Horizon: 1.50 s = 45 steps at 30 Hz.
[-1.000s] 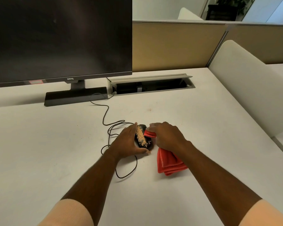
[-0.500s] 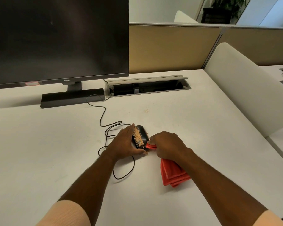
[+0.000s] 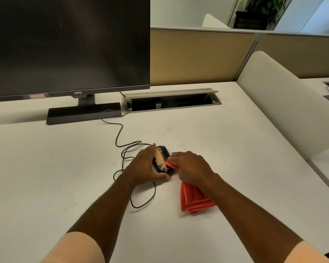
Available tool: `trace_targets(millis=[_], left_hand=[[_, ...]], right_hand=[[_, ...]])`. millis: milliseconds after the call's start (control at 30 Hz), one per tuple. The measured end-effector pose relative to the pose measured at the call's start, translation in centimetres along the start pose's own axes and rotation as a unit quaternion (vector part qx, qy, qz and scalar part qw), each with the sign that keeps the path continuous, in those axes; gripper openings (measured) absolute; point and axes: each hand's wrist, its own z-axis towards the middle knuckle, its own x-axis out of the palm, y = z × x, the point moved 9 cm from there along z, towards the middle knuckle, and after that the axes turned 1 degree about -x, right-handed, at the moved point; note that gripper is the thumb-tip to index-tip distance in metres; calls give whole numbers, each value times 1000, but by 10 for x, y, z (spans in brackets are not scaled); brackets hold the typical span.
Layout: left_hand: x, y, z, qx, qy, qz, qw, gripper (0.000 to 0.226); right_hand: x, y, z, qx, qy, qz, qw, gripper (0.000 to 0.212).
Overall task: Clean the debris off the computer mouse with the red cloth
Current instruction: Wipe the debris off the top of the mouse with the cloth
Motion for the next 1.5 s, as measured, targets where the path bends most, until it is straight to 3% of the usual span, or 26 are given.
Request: trace_targets(millis=[500, 767, 1100, 1300, 1400, 1500], left_hand=[[0, 1, -1, 2, -4, -9, 1000, 140], [-1, -1, -1, 5, -6, -9, 1000, 141], [0, -1, -1, 6, -7, -6, 1000, 137], [0, -2, -1, 15, -12, -5, 1000, 132], [-1, 0, 0, 6, -8, -5, 1000, 133], [-1, -1, -2, -2, 12, -13, 1000, 142]], right_hand=[[7, 6, -16, -44, 28, -67, 996, 49], [-12, 5, -6, 19, -79, -43, 996, 56], [7, 17, -13, -23, -61, -77, 995, 55], [10, 24, -22, -56, -39, -120, 990, 44], [10, 15, -24, -45, -25, -90, 995, 45], [-1, -8, -24, 13, -39, 14, 999, 58]])
